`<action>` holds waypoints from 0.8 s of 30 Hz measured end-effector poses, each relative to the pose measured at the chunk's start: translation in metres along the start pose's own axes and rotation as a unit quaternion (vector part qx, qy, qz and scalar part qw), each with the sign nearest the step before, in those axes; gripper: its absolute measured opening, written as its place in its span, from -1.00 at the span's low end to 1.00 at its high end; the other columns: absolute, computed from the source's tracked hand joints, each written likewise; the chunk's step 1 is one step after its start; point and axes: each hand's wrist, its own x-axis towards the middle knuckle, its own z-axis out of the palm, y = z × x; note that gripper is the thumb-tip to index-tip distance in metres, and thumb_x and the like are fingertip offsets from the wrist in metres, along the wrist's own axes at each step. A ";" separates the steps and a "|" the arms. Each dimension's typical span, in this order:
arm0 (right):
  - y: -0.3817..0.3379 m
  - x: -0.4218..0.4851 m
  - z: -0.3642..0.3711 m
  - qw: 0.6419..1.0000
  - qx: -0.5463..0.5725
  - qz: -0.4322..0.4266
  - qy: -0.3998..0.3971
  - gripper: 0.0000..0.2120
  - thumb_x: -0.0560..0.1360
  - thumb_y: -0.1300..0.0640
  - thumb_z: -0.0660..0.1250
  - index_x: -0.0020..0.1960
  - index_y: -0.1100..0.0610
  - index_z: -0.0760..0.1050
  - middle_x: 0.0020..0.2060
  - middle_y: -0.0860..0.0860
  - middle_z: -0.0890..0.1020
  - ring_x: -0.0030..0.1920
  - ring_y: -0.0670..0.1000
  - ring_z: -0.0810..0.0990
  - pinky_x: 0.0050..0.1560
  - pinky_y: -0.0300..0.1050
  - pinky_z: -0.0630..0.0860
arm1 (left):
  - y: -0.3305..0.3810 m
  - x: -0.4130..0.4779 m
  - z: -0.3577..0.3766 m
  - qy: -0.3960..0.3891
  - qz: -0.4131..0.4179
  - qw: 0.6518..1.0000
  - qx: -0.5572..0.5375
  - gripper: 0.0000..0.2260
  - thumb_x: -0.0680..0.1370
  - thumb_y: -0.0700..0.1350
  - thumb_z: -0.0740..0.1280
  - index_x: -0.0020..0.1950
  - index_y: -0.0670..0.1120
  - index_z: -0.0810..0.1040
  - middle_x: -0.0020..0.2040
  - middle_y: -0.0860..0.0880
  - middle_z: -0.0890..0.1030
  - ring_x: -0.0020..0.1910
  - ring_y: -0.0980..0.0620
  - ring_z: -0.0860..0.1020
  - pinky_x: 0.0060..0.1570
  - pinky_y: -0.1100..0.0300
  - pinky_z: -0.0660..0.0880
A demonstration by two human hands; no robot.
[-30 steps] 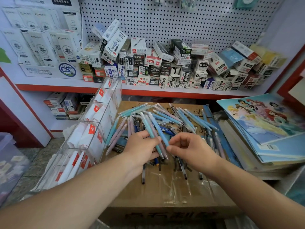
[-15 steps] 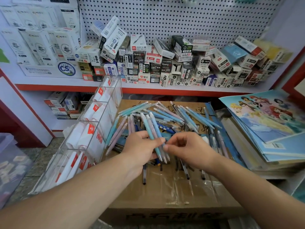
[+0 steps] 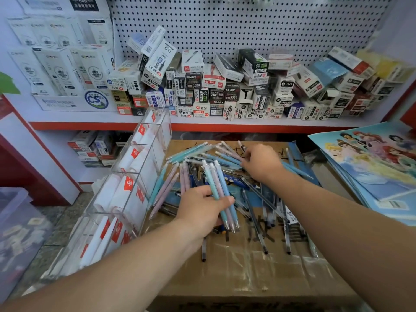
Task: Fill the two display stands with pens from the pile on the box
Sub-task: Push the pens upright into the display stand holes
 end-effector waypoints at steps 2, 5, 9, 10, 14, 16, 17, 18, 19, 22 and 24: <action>-0.002 0.003 -0.001 1.000 -0.001 0.009 -0.010 -0.92 0.56 0.18 0.42 0.02 0.14 0.66 -0.11 0.09 0.70 -0.18 0.07 0.62 -0.21 -0.12 0.50 | -0.001 0.000 0.001 -0.004 -0.001 1.000 0.000 -0.85 0.51 -0.23 0.52 0.06 -0.14 0.68 -0.06 -0.16 0.73 -0.09 -0.12 0.73 -0.06 -0.06 0.70; -0.001 0.003 -0.004 0.999 0.023 0.018 -0.030 -0.90 0.52 0.20 0.47 0.04 0.11 0.67 -0.08 0.07 0.69 -0.24 -0.01 0.59 -0.22 -0.18 0.51 | -0.001 0.000 0.003 -0.009 -0.003 1.000 0.000 -0.85 0.52 -0.23 0.52 0.08 -0.14 0.67 -0.05 -0.16 0.73 -0.09 -0.11 0.74 -0.07 -0.04 0.70; 0.004 -0.007 -0.010 0.997 0.072 0.021 -0.023 -0.93 0.55 0.15 0.46 0.03 0.07 0.66 -0.15 0.00 0.65 -0.30 -0.11 0.55 -0.38 -0.25 0.43 | 0.001 -0.001 0.004 -0.007 0.008 1.000 -0.004 -0.85 0.52 -0.24 0.51 0.08 -0.14 0.67 -0.07 -0.14 0.74 -0.10 -0.11 0.73 -0.10 0.00 0.70; 0.006 -0.011 -0.012 0.996 0.085 0.024 -0.021 -0.94 0.56 0.14 0.45 0.02 0.07 0.65 -0.17 -0.01 0.65 -0.28 -0.10 0.56 -0.39 -0.24 0.43 | 0.001 -0.001 0.005 -0.006 0.010 1.000 -0.004 -0.85 0.52 -0.25 0.51 0.08 -0.14 0.66 -0.07 -0.14 0.74 -0.09 -0.11 0.73 -0.10 0.00 0.70; 0.015 -0.050 -0.028 0.985 0.165 0.021 -0.050 -0.94 0.57 0.14 0.42 -0.03 0.12 0.63 -0.22 0.04 0.66 -0.31 -0.04 0.59 -0.40 -0.22 0.47 | 0.003 -0.003 0.008 -0.007 0.011 1.000 -0.001 -0.83 0.52 -0.24 0.51 0.10 -0.14 0.66 -0.04 -0.16 0.73 -0.06 -0.13 0.73 -0.03 -0.08 0.69; 0.021 -0.080 -0.038 0.974 0.210 0.020 -0.079 -0.92 0.56 0.14 0.43 -0.06 0.15 0.61 -0.26 0.08 0.67 -0.33 -0.04 0.59 -0.39 -0.22 0.51 | 0.005 -0.006 0.012 -0.010 0.015 1.000 0.001 -0.84 0.53 -0.25 0.50 0.10 -0.14 0.65 -0.02 -0.15 0.72 -0.04 -0.12 0.72 -0.02 -0.08 0.69; 0.025 -0.094 -0.043 0.968 0.230 0.021 -0.097 -0.93 0.56 0.16 0.44 -0.05 0.16 0.60 -0.27 0.08 0.66 -0.35 -0.05 0.59 -0.37 -0.22 0.52 | 0.006 -0.008 0.014 -0.011 0.018 1.000 0.002 -0.84 0.53 -0.25 0.50 0.09 -0.13 0.65 -0.02 -0.15 0.72 -0.04 -0.13 0.72 -0.02 -0.07 0.69; 0.029 -0.109 -0.048 0.961 0.251 0.020 -0.115 -0.94 0.55 0.18 0.45 -0.03 0.16 0.59 -0.28 0.09 0.66 -0.36 -0.06 0.59 -0.35 -0.21 0.53 | 0.007 -0.011 0.017 -0.012 0.022 1.000 0.004 -0.84 0.53 -0.25 0.50 0.09 -0.13 0.66 -0.02 -0.15 0.72 -0.04 -0.13 0.72 -0.03 -0.07 0.69; 0.034 -0.123 -0.054 0.954 0.271 0.019 -0.131 -0.92 0.55 0.20 0.45 0.01 0.14 0.58 -0.27 0.12 0.65 -0.35 -0.05 0.59 -0.32 -0.19 0.54 | 0.007 -0.014 0.022 -0.016 0.026 0.999 0.010 -0.84 0.53 -0.24 0.50 0.09 -0.13 0.66 -0.03 -0.14 0.72 -0.05 -0.13 0.72 -0.04 -0.08 0.69; 0.051 -0.162 -0.072 0.935 0.316 0.031 -0.155 -0.80 0.55 0.23 0.44 0.13 0.02 0.56 -0.29 0.13 0.62 -0.33 -0.01 0.57 -0.29 -0.15 0.51 | 0.007 -0.026 0.040 -0.045 0.038 0.998 0.036 -0.86 0.54 -0.21 0.50 0.08 -0.12 0.67 -0.04 -0.12 0.73 -0.07 -0.12 0.73 -0.05 -0.12 0.69; 0.063 -0.186 -0.082 0.924 0.346 0.051 -0.153 -0.76 0.57 0.25 0.40 0.16 -0.02 0.54 -0.32 0.08 0.59 -0.32 0.00 0.56 -0.29 -0.15 0.51 | 0.007 -0.035 0.056 -0.066 0.048 0.995 0.059 -0.87 0.54 -0.19 0.51 0.07 -0.10 0.68 -0.07 -0.08 0.74 -0.09 -0.08 0.73 -0.04 -0.11 0.69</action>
